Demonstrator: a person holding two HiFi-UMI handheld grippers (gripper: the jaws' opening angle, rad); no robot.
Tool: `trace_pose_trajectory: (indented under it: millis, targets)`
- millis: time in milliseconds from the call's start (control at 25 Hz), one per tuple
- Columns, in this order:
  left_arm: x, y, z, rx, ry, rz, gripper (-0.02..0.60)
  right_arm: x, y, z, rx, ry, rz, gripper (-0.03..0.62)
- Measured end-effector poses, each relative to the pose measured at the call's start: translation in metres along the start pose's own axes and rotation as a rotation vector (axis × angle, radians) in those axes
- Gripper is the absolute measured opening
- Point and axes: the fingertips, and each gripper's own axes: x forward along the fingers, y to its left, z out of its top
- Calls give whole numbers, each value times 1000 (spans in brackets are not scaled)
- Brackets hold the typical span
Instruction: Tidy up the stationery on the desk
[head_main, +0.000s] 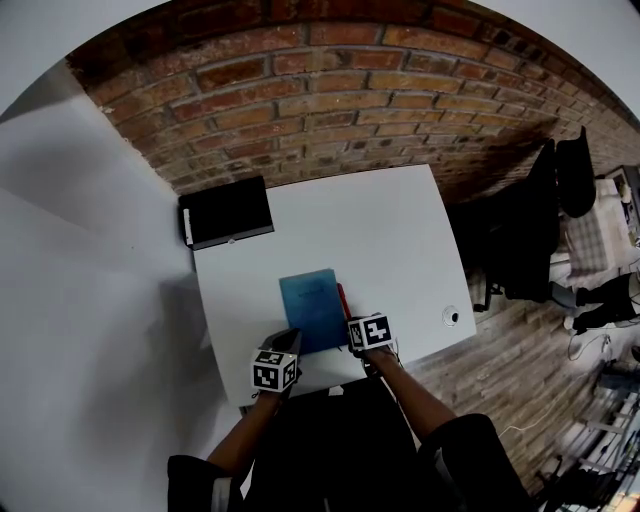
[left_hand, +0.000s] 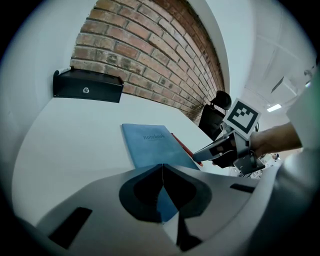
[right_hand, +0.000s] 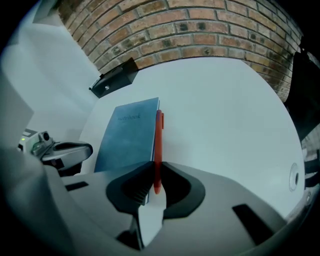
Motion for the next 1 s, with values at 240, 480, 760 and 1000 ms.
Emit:
trace_pose_trajectory:
  millis: [240, 480, 760, 1000]
  targets:
    - [0, 6, -2, -8, 4, -1, 15, 5, 1, -1, 20, 20, 33, 63]
    - [-1, 9, -5, -19, 12, 1, 15, 7, 1, -1, 65, 31, 120, 64]
    - [0, 7, -10, -21, 22, 2, 15, 7, 0, -2, 197, 39, 229, 64]
    - [3, 4, -13, -19, 32, -3, 15, 6, 2, 0, 262, 32, 315, 64]
